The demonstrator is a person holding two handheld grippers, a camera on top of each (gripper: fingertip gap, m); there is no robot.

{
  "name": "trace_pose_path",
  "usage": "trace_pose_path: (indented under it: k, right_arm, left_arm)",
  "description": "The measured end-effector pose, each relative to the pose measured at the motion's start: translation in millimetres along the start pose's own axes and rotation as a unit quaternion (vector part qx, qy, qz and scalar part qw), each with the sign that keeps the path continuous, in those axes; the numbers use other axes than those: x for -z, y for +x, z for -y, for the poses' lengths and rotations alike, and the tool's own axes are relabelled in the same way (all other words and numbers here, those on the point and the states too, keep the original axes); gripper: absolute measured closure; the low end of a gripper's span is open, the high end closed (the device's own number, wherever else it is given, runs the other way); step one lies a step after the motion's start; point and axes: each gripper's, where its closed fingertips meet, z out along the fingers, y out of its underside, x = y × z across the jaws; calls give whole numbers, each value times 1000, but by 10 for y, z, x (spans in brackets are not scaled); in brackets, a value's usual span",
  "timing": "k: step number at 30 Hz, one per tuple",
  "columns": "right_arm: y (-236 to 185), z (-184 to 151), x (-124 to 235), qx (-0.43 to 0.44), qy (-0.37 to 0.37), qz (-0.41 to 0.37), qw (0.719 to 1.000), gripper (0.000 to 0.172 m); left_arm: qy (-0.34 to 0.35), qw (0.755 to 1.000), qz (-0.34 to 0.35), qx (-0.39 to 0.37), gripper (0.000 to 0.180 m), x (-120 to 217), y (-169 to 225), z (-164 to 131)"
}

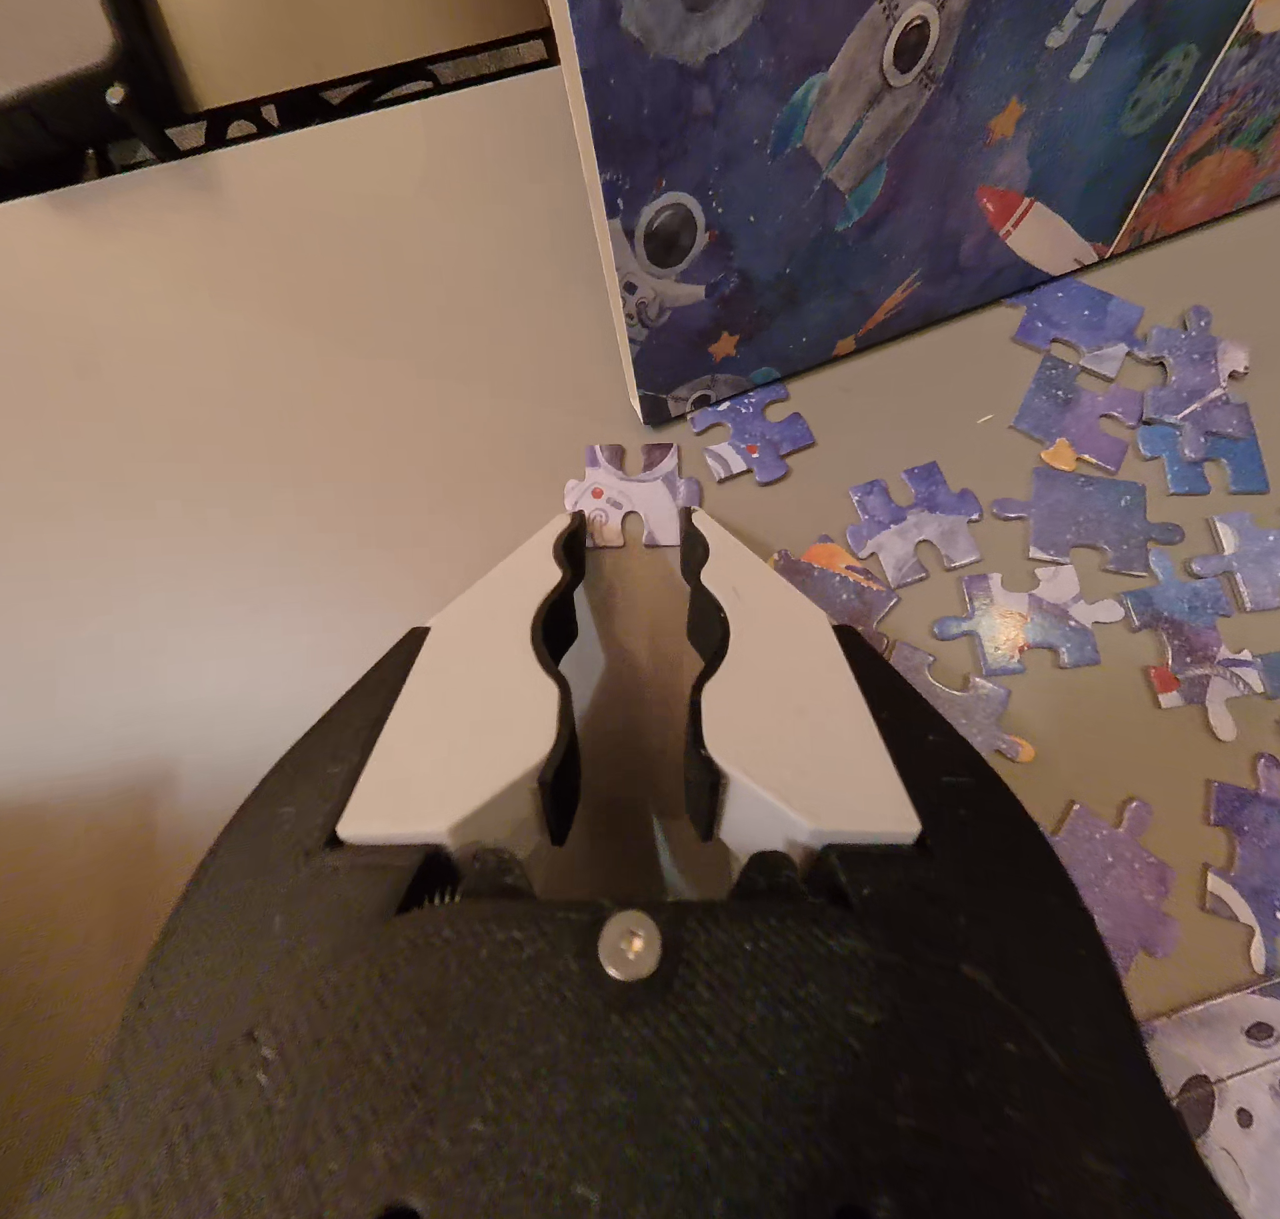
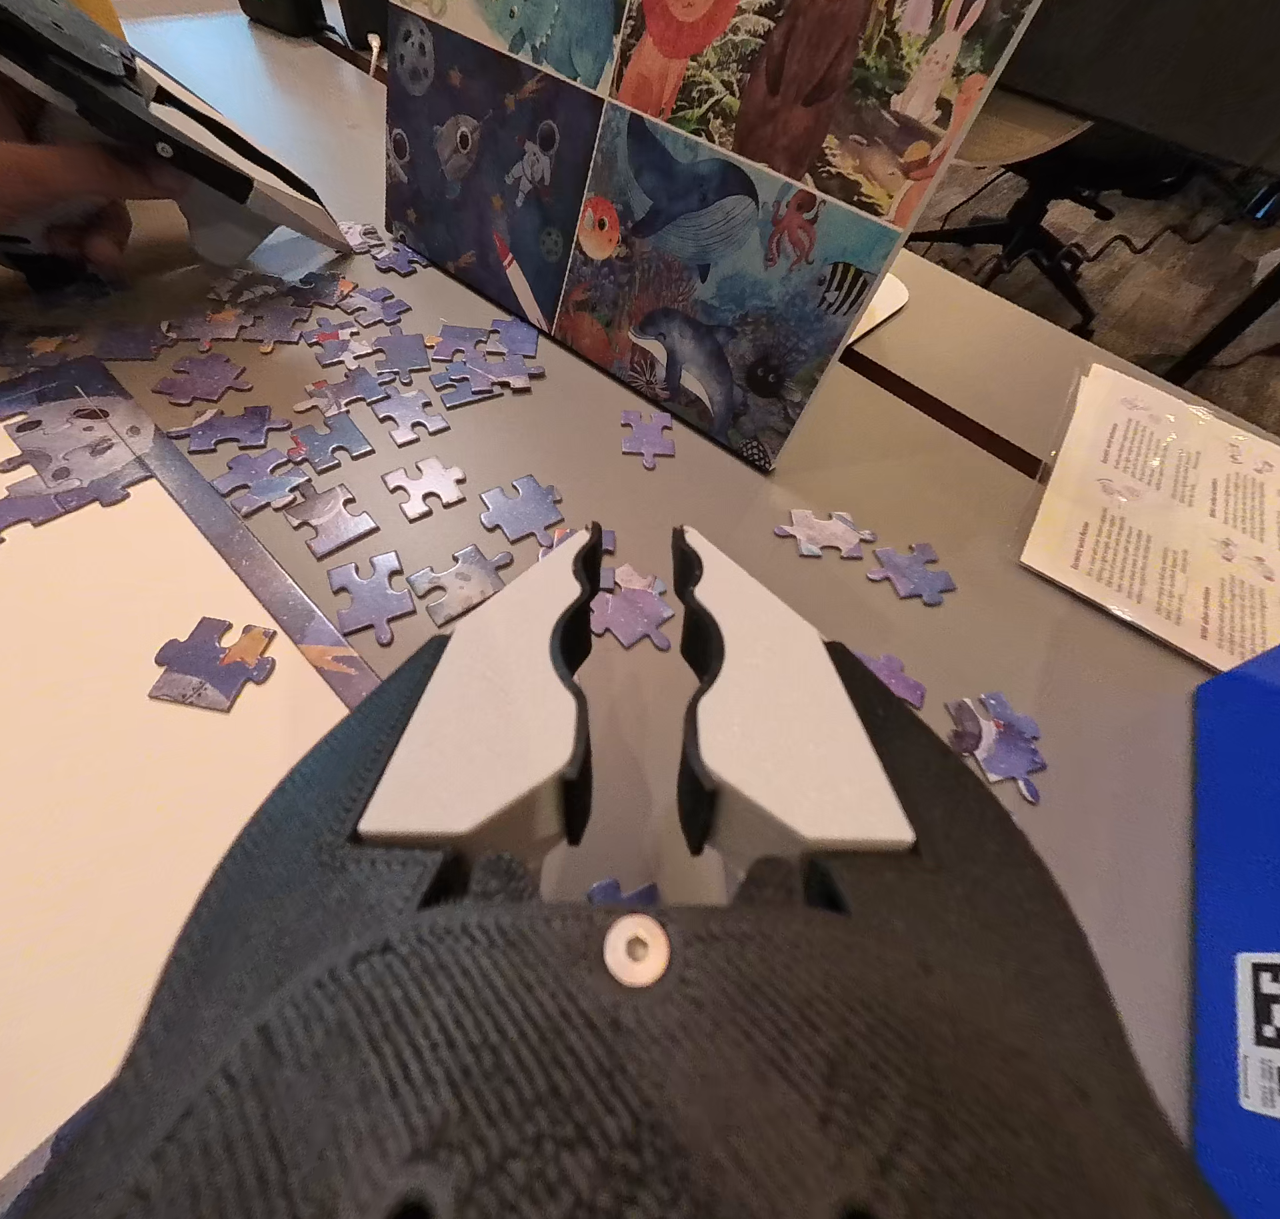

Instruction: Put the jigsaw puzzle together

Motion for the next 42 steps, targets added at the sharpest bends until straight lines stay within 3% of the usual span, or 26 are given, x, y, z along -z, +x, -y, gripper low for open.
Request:
trace_pose_path:
  k: [7, 10, 13, 16, 21, 27, 31, 36, 42]
  right_arm:
    - [6, 9, 12, 0, 2, -2, 1000, 153]
    - [14, 13, 17, -1, 4, -2, 1000, 153]
    - [-2, 32, 21, -5, 9, 1, 1000, 153]
    - [-58, 73, 30, 1, 13, 6, 1000, 153]
    - [-170, 143, 38, 20, 18, 13, 1000, 153]
    - [-177, 150, 41, 31, 17, 7, 999, 153]
    - [-132, 157, 62, 21, 23, 5, 1000, 154]
    - [-124, 147, 57, 20, 22, 5, 1000, 154]
    - [-145, 127, 34, 23, 17, 7, 1000, 154]
  left_arm:
    - [8, 1000, 1, -2, 153, 107, -50, -6]
    - [34, 999, 3, 3, 154, 360, -13, 86]
    - [62, 997, -50, 13, 154, 722, 365, 85]
    - [37, 996, -80, -20, 154, 1046, 825, -258]
    - [-18, 996, -72, -44, 153, 1363, 1287, -900]
    - [-41, 997, -57, -14, 154, 1359, 1372, -1157]
    - [-43, 998, -43, -18, 150, 1360, 1386, -1196]
    - [-49, 996, -74, -8, 137, 1420, 1474, -1248]
    - [-39, 996, -75, 1, 135, 1404, 1425, -1262]
